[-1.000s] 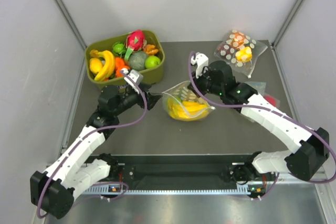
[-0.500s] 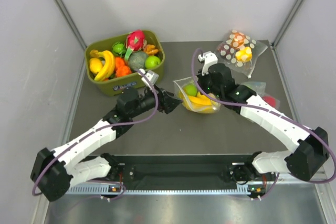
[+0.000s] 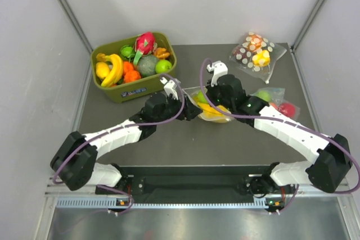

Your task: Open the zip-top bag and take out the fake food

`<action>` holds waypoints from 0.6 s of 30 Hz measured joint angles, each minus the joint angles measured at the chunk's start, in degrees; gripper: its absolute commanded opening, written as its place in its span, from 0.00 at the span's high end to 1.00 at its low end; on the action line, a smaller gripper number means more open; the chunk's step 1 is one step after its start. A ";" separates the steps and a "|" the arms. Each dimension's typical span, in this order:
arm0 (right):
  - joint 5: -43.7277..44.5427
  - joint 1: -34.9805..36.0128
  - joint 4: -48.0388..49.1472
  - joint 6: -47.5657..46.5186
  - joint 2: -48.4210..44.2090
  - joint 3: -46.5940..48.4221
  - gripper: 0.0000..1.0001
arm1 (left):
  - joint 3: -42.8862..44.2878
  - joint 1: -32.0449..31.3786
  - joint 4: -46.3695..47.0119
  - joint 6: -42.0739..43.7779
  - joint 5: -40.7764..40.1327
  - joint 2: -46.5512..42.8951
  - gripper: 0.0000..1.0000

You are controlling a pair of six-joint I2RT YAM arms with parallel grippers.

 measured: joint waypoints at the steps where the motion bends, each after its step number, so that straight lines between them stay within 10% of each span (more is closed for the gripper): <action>1: -0.07 0.48 0.26 0.15 0.00 -0.37 1.00 | 0.11 -0.02 0.13 -0.20 -0.09 0.94 0.23; 6: -0.07 2.23 1.22 1.16 -0.02 -1.90 1.00 | 0.35 -0.07 0.81 -0.79 -1.11 2.89 0.31; 12: -0.02 3.65 2.32 2.27 -0.04 -3.74 1.00 | 0.44 -0.13 0.24 -0.98 -3.91 2.86 0.99; 18: 3.45 3.98 2.14 2.36 -0.13 -3.89 1.00 | 0.42 -0.17 -5.16 0.59 -6.71 -0.39 1.00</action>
